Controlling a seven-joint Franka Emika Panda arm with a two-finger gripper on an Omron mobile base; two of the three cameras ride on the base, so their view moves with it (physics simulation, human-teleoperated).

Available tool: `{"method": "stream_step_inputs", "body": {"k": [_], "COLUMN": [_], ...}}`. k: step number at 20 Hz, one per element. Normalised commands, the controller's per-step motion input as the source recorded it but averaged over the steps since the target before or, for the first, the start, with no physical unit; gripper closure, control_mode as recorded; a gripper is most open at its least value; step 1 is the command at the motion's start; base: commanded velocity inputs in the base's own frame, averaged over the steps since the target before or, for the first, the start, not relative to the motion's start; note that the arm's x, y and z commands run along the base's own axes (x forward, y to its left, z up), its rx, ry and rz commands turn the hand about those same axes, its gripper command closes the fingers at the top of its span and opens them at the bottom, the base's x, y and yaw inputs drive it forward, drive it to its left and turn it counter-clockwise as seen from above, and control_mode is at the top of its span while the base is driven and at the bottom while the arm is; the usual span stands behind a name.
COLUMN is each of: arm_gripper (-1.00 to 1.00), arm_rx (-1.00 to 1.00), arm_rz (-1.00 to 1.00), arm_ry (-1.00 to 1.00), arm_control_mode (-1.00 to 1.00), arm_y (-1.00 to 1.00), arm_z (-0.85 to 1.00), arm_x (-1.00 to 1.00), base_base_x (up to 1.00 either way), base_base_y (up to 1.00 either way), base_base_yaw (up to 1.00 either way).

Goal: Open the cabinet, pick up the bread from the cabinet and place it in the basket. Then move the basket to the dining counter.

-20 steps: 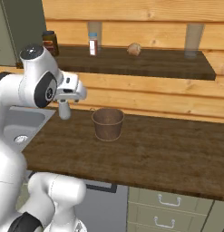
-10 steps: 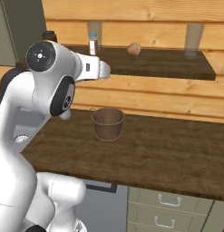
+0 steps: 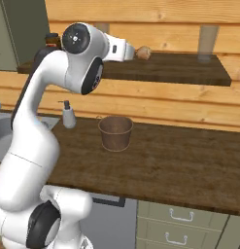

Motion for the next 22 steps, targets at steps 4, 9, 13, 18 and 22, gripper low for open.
{"method": "stream_step_inputs", "body": {"k": [4,9,13,18,22], "arm_gripper": [-1.0,-1.0,-1.0,-1.0,-1.0], "arm_rx": [0.21,0.24,0.18,0.09,0.0], "arm_rz": [-0.08,-0.03,0.0,0.0,0.0], "arm_ry": [0.1,0.15,0.13,0.01,0.0], "arm_control_mode": [-1.0,-1.0,-1.0,-1.0,-1.0], "arm_y": [-0.21,-0.15,-0.43,-0.47,-0.03], "arm_z": [0.55,0.08,-0.19,-0.41,-0.32], "arm_x": [0.74,0.94,0.74,0.37,0.57], "base_base_x": [0.0,0.0,0.0,0.0,0.0], "base_base_y": [0.0,0.0,0.0,0.0,0.0], "base_base_yaw": [0.0,0.0,0.0,0.0,0.0]}}
